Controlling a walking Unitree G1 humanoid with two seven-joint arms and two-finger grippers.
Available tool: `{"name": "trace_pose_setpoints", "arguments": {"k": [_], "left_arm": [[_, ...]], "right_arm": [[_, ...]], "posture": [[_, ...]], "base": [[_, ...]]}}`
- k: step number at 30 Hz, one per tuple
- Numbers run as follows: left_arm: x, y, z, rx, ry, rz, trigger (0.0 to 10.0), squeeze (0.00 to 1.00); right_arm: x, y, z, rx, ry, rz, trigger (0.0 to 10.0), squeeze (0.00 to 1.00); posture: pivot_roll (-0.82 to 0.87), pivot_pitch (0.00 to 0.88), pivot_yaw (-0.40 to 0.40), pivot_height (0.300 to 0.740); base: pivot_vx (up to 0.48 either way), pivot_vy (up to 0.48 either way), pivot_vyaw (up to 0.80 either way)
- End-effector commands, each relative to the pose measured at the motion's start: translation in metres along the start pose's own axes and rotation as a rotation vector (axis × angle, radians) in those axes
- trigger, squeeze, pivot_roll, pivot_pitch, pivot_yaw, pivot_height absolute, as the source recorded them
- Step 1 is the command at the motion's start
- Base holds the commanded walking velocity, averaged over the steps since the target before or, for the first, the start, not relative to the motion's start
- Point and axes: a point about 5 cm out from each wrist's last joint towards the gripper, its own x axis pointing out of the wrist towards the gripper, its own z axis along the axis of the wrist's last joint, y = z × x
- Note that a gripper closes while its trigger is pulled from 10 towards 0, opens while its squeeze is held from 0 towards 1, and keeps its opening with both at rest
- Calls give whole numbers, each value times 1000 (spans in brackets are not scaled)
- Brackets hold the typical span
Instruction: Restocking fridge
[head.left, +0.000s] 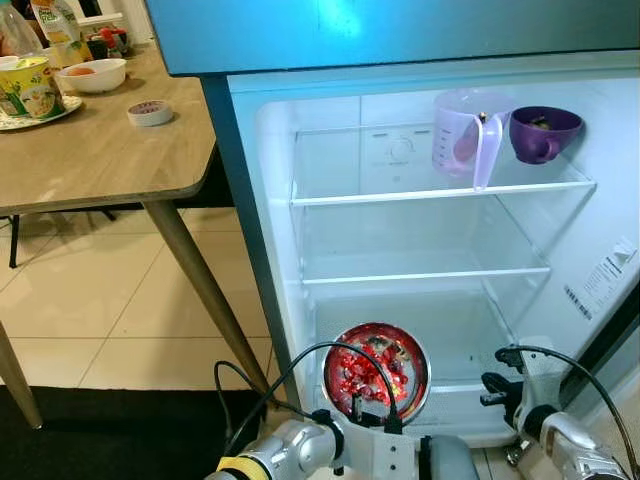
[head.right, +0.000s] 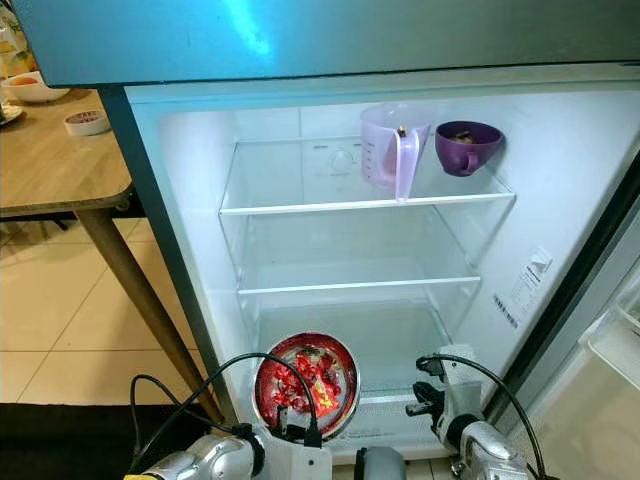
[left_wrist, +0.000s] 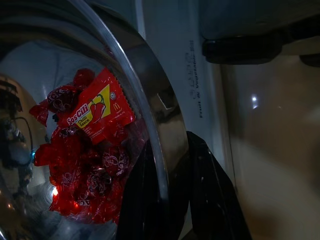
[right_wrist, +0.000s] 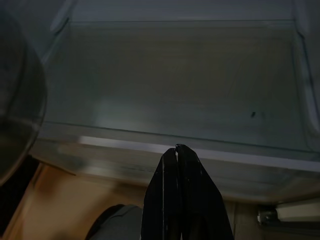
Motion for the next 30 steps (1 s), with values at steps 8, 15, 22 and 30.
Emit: {"name": "trace_pose_setpoints", "arguments": {"k": [8, 15, 22, 30], "left_arm": [[-2, 17, -4, -36, 6, 69, 10000, 0], [-4, 32, -7, -76, 20, 115, 10000, 0], [-9, 60, -12, -85, 30, 171, 10000, 0], [-12, 85, -13, -26, 40, 192, 10000, 0]], "right_arm": [[3, 9, 4, 14, -52, 59, 10000, 0], [8, 18, 21, 2, -151, 119, 10000, 0], [8, 33, 51, -33, -315, 232, 10000, 0], [-9, 46, 77, -85, -439, 309, 10000, 0]], "posture": [[-87, 65, 59, 344], [-85, 118, 74, 344], [-86, 233, 105, 344], [-104, 335, 132, 344]], "base": [[0, 0, 0], [0, 0, 0], [0, 0, 0], [0, 0, 0]]}}
